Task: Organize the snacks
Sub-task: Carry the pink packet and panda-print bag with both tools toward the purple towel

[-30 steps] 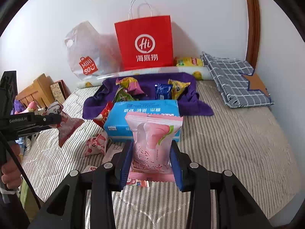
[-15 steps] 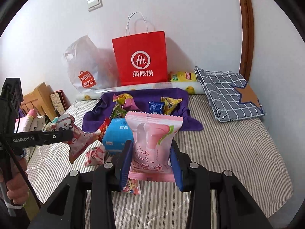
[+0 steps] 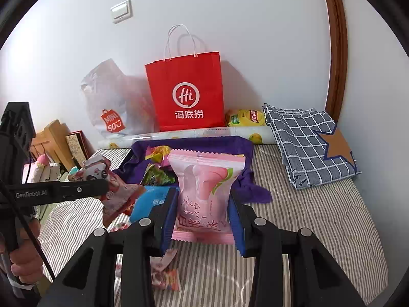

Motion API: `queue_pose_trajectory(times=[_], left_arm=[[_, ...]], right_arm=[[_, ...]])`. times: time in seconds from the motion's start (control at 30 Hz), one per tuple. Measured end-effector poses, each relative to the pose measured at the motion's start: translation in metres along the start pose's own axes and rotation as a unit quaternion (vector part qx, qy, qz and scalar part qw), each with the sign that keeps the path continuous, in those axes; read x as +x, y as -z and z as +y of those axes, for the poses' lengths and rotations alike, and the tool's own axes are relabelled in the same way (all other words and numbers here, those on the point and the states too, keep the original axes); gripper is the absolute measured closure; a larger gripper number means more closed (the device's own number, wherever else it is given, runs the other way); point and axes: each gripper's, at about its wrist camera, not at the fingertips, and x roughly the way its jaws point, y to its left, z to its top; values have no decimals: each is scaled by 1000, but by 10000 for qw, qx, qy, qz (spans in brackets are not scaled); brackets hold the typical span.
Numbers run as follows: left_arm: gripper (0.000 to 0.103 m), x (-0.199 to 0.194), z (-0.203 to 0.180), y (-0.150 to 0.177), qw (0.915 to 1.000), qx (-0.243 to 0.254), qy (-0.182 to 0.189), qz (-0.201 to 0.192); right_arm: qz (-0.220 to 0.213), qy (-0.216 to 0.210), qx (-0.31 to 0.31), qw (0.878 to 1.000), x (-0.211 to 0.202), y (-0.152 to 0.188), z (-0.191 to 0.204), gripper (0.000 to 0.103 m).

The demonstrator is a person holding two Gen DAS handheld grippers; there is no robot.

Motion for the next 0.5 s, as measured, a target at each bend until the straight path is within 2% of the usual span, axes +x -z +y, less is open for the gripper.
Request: queue_pose_trajectory(times=[0.27, 0.5], left_arm=[[62, 14, 31, -39, 9992, -137, -333, -143], [62, 30, 65, -70, 9972, -399, -580, -249]], right_arm=[[13, -10, 19, 10000, 44, -31, -8, 67], [191, -69, 56, 9998, 99, -54, -17, 67]])
